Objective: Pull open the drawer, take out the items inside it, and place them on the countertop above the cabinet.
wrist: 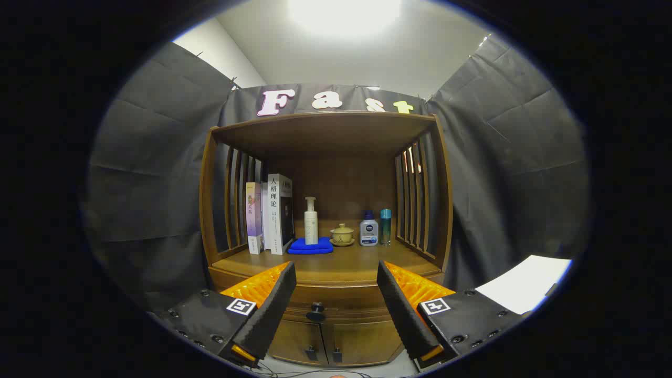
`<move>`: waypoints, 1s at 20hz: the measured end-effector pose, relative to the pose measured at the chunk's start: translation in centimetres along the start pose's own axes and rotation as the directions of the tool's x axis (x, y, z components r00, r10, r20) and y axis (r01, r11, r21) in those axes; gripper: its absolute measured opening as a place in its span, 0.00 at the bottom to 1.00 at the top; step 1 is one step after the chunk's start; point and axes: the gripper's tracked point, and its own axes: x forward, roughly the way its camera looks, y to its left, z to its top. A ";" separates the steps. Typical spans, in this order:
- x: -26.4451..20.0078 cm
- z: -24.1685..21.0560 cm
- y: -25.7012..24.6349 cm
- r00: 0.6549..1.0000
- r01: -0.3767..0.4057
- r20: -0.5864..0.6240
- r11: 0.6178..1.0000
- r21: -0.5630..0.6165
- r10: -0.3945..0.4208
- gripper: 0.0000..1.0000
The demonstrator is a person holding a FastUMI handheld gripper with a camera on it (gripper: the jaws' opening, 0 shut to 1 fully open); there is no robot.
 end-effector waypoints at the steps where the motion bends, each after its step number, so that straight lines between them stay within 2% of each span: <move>1: -0.1 0.0 0.1 1.000 -0.002 0.000 1.000 0.000 0.002 0.98; 20: -0.2 -0.2 1.0 1.000 -0.022 -0.001 1.000 0.003 0.022 0.98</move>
